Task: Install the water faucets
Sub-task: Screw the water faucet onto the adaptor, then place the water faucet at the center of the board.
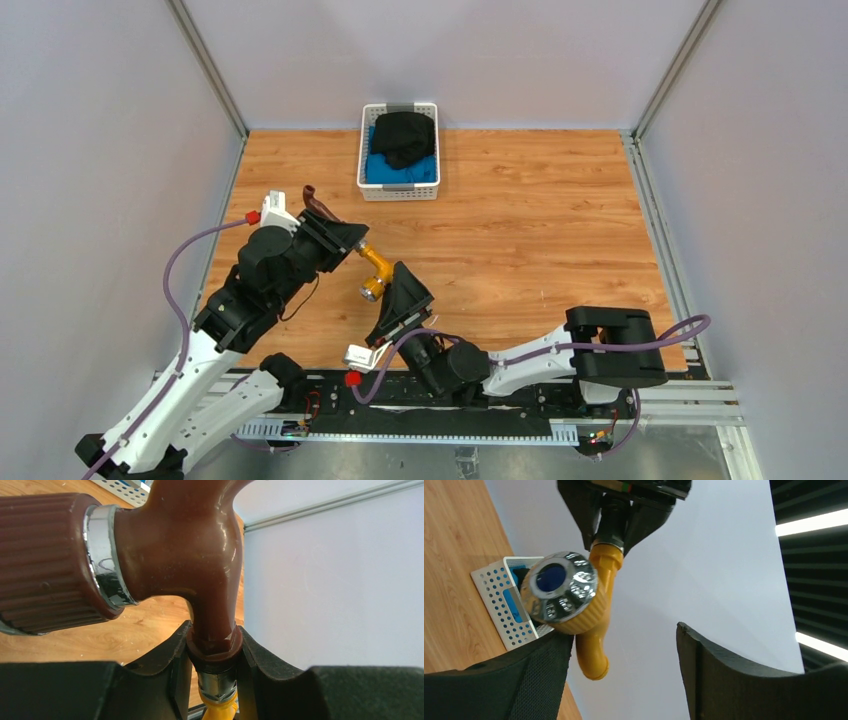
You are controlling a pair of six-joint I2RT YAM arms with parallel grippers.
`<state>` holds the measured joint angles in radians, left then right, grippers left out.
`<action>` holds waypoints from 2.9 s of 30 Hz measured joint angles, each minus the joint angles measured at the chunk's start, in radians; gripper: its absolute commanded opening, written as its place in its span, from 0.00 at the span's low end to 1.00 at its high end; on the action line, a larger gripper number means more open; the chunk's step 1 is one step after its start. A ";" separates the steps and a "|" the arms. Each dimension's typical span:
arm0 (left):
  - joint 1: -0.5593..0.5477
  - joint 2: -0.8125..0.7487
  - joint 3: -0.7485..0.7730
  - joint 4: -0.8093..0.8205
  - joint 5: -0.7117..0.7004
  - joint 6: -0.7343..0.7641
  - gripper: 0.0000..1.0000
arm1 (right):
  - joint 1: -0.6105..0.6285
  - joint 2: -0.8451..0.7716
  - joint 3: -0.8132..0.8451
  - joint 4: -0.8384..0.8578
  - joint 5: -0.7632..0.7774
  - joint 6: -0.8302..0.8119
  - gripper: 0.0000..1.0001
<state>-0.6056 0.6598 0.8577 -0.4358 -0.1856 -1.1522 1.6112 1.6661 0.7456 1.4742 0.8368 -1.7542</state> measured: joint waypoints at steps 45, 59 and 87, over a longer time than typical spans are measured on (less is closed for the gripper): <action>0.000 -0.044 -0.090 0.146 0.062 -0.007 0.00 | -0.234 -0.659 -0.028 -0.950 -0.598 1.364 0.54; 0.000 0.012 -0.016 0.082 0.063 -0.007 0.00 | -0.060 -0.333 -0.172 -0.446 -0.254 0.462 0.68; 0.003 0.017 -0.017 0.085 0.082 -0.005 0.00 | -0.070 -0.042 -0.021 -0.013 -0.100 0.413 0.00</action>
<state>-0.6025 0.6769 0.8410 -0.3511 -0.1036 -1.1572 1.5410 1.6245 0.7242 1.4612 0.7368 -1.3411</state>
